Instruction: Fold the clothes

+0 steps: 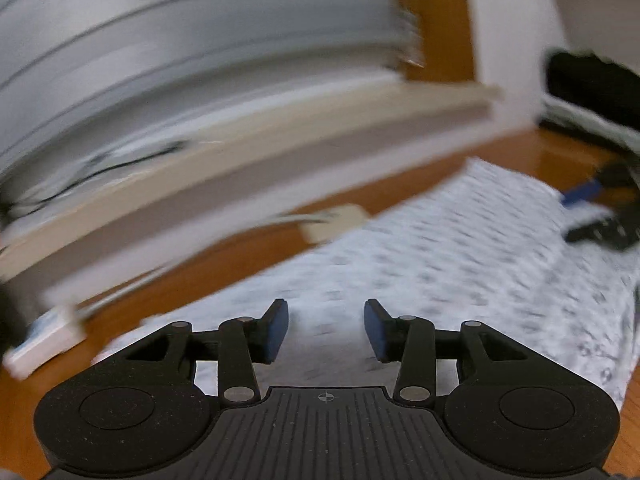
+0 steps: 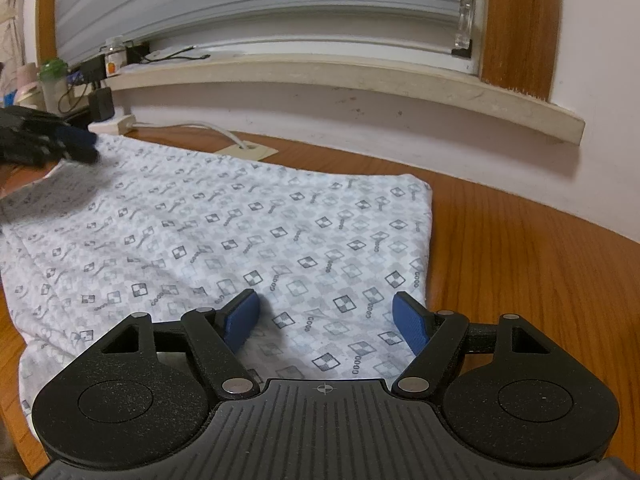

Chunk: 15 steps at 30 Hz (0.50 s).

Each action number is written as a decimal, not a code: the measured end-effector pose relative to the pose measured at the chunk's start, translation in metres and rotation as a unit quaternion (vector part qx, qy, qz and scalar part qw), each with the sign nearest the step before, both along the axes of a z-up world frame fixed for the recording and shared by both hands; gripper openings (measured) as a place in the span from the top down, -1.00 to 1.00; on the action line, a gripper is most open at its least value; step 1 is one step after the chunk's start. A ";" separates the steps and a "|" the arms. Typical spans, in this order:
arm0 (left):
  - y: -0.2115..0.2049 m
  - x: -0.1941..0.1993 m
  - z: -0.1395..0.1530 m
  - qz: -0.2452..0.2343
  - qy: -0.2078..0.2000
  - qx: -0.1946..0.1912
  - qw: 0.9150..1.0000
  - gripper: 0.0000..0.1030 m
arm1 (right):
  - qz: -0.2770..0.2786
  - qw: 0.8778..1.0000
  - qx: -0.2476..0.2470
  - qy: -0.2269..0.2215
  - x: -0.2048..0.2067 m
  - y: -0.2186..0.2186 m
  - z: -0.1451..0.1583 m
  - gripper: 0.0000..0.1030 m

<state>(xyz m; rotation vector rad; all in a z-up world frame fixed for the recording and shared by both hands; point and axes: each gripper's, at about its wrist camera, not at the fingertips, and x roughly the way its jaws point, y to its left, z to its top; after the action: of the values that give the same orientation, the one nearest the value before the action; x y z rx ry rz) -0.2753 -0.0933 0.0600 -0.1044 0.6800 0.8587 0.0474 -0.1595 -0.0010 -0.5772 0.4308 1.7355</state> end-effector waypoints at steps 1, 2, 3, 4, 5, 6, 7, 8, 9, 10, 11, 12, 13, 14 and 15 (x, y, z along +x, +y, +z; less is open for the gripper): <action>0.001 0.010 -0.004 -0.011 0.007 -0.004 1.000 0.11 | 0.003 1.000 -0.001 -0.001 0.000 0.000 0.000 -0.40; 0.002 0.018 -0.009 -0.020 0.012 -0.008 1.000 0.11 | 0.007 1.000 -0.003 -0.003 0.001 0.001 0.000 -0.40; 0.004 0.023 -0.014 -0.025 0.019 -0.013 0.999 0.11 | 0.014 1.000 -0.007 -0.005 0.002 0.002 0.001 -0.40; 0.006 0.027 -0.017 -0.027 0.026 -0.016 0.999 0.11 | 0.018 1.000 -0.011 -0.007 0.004 0.004 0.002 -0.40; 0.006 0.028 -0.019 -0.030 0.022 -0.013 0.999 0.11 | 0.023 1.000 -0.015 -0.008 0.005 0.005 0.003 -0.40; 0.006 0.028 -0.020 -0.032 0.018 -0.009 0.999 0.11 | 0.027 0.999 -0.019 -0.009 0.007 0.006 0.004 -0.40; 0.007 0.028 -0.022 -0.035 0.013 -0.007 0.999 0.11 | 0.031 0.999 -0.022 -0.011 0.008 0.007 0.005 -0.40; 0.009 0.027 -0.023 -0.035 0.004 -0.011 0.999 0.11 | 0.034 0.999 -0.023 -0.013 0.010 0.006 0.005 -0.40; 0.011 0.025 -0.025 -0.035 -0.006 -0.015 0.999 0.11 | 0.037 0.999 -0.024 -0.017 0.011 0.005 0.006 -0.39; 0.014 0.026 -0.026 -0.036 -0.014 -0.021 0.999 0.11 | 0.035 0.999 -0.025 -0.023 0.012 0.004 0.007 -0.39; 0.017 0.030 -0.026 -0.039 -0.018 -0.027 0.999 0.11 | 0.034 0.999 -0.026 -0.028 0.014 0.002 0.007 -0.39; 0.021 0.035 -0.027 -0.041 -0.023 -0.033 0.998 0.11 | 0.031 0.999 -0.028 -0.031 0.018 0.001 0.008 -0.39; 0.024 0.041 -0.028 -0.043 -0.026 -0.038 0.998 0.11 | 0.028 0.999 -0.030 -0.033 0.023 0.000 0.008 -0.39; 0.025 0.049 -0.028 -0.046 -0.026 -0.040 0.998 0.11 | 0.021 0.999 -0.032 -0.034 0.029 0.000 0.009 -0.39; 0.024 0.054 -0.029 -0.046 -0.025 -0.039 0.998 0.10 | 0.015 0.999 -0.033 -0.036 0.036 0.000 0.009 -0.39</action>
<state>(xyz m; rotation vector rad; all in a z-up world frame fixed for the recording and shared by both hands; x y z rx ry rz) -0.2209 -0.0688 0.0314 -0.1624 0.6659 0.7388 0.0835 -0.1600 0.0077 -0.6942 0.4328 1.7277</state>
